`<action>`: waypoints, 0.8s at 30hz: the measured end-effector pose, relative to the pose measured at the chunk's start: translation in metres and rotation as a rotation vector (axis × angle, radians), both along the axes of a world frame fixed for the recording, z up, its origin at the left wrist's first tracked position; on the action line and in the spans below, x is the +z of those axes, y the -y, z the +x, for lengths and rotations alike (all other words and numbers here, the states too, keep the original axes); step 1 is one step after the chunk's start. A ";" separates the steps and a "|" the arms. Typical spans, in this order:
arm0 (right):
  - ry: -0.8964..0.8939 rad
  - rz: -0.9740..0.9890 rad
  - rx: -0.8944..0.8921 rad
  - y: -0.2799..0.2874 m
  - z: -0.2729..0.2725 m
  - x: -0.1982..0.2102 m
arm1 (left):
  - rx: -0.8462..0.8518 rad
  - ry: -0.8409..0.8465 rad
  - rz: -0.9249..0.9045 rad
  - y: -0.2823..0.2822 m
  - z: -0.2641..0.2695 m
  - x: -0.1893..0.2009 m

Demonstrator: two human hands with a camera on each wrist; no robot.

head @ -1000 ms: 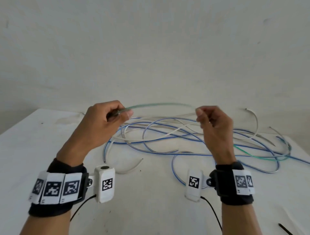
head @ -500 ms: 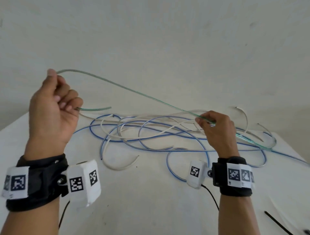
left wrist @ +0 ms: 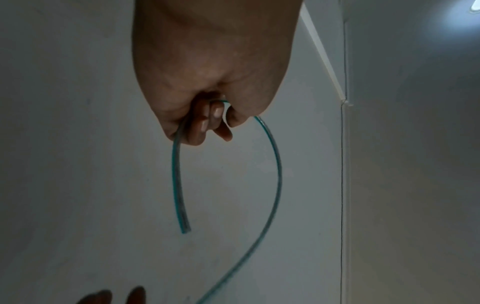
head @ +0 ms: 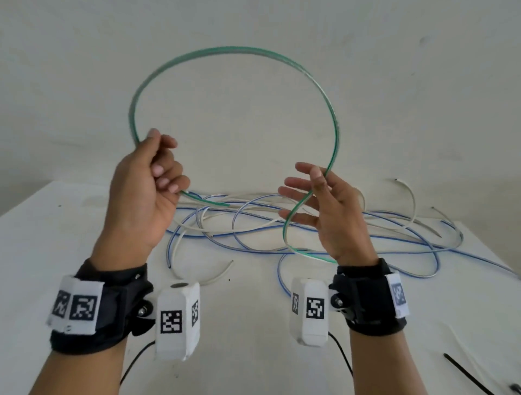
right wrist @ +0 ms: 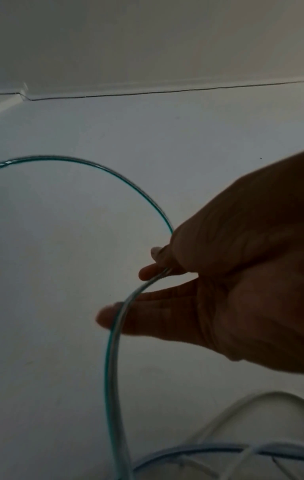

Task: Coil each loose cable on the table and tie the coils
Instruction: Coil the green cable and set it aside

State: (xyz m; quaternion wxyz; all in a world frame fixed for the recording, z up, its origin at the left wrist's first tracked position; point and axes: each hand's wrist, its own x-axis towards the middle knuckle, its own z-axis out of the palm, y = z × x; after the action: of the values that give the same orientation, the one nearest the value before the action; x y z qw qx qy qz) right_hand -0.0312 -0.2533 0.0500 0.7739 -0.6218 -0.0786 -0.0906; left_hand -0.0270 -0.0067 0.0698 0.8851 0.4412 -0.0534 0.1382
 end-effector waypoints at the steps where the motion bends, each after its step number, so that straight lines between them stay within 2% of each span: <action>1: -0.008 0.026 -0.006 0.000 0.001 0.000 | -0.012 -0.010 -0.013 0.004 -0.001 0.000; 3: -0.015 0.137 0.003 0.002 0.001 0.005 | -0.050 -0.022 -0.074 0.010 -0.002 0.000; 7: -0.009 0.562 0.059 0.010 -0.002 0.020 | -0.102 -0.035 -0.150 0.015 -0.006 0.007; 8: 0.001 0.587 0.032 0.010 -0.002 0.019 | -0.104 -0.036 -0.152 0.016 -0.007 0.007; 10: 0.014 0.453 -0.093 0.006 0.003 0.012 | -0.107 -0.028 -0.161 0.018 -0.008 0.007; 11: 0.011 0.289 -0.172 0.005 0.007 0.004 | -0.112 -0.023 -0.166 0.019 -0.008 0.007; 13: -0.012 -0.223 -0.314 0.005 0.014 -0.010 | -0.118 -0.015 -0.177 0.020 -0.008 0.005; 14: -0.028 -0.502 -0.348 0.005 0.016 -0.015 | -0.118 -0.013 -0.183 0.021 -0.008 0.004; 15: -0.021 -0.702 -0.364 0.006 0.017 -0.018 | -0.122 -0.014 -0.188 0.022 -0.008 0.004; 16: 0.005 -0.765 -0.366 0.003 0.014 -0.017 | -0.131 -0.016 -0.189 0.023 -0.008 0.003; 20: 0.187 -0.632 -0.339 -0.014 0.003 -0.008 | -0.142 -0.037 -0.153 0.033 -0.008 0.002; 24: 0.079 -0.553 0.049 -0.033 -0.012 0.003 | -0.107 -0.015 -0.122 0.040 -0.011 0.002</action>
State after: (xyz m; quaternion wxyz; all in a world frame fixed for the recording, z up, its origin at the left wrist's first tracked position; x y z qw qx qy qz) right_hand -0.0429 -0.2202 0.0531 0.5731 -0.8033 -0.1454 -0.0712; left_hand -0.0377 -0.0463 0.0723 0.9168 0.3840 -0.0617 0.0902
